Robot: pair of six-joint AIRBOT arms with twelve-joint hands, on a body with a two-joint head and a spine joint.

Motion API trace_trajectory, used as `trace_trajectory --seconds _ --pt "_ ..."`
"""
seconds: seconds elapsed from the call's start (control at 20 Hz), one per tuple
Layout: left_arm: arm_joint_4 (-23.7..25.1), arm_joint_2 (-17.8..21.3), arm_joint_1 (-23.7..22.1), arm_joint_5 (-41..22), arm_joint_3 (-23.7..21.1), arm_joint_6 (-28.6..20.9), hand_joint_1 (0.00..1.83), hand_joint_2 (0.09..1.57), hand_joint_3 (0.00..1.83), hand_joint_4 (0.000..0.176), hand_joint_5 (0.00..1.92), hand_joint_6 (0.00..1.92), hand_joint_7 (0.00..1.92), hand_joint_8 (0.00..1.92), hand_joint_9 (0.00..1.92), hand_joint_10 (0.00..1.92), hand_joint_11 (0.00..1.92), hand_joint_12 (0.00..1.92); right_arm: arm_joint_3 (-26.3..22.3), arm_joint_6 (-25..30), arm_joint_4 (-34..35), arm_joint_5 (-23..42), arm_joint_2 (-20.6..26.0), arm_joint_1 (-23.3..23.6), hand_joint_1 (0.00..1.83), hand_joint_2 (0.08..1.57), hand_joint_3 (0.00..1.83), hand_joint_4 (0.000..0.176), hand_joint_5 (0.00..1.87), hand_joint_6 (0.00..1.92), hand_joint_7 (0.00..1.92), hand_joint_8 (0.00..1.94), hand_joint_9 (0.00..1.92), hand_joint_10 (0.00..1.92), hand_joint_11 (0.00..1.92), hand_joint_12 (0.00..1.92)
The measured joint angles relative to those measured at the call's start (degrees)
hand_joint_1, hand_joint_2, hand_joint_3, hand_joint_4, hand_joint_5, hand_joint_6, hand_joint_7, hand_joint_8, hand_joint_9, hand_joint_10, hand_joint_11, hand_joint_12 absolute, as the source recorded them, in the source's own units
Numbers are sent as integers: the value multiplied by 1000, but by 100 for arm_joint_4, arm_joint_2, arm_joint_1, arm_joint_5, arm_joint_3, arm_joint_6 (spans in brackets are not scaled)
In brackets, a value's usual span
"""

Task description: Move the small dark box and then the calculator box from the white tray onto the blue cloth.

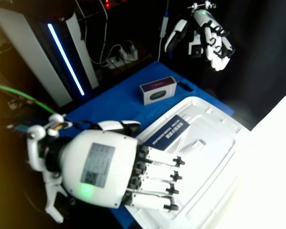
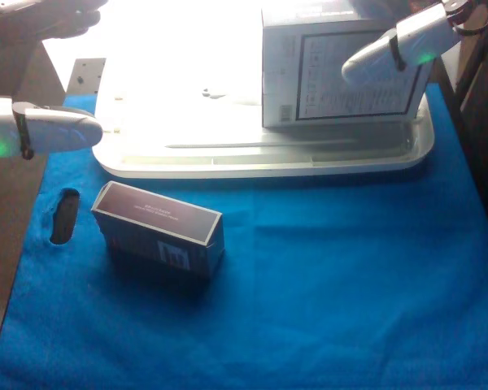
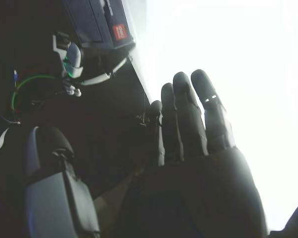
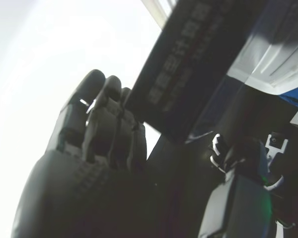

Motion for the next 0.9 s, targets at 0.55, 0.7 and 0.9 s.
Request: trace_trajectory --seconds 0.55,0.7,0.9 --pt "-26 -72 37 -20 0 0 582 860 0 86 230 1 410 2 466 4 0 1027 46 87 -13 92 -92 -142 1246 1007 8 0 1327 23 1024 894 1090 288 632 1285" --pt "-37 -107 66 -28 2 0 575 868 0 79 233 3 423 4 472 5 0 1074 63 107 -9 76 -114 -144 1284 1058 0 0 1372 5 1042 1120 929 1034 740 1526" --pt "-46 -190 101 4 7 2 608 851 0 79 256 6 446 6 493 11 0 1121 -4 101 -81 76 -81 -144 1276 1068 1 0 1017 749 1165 864 1096 738 865 1312"
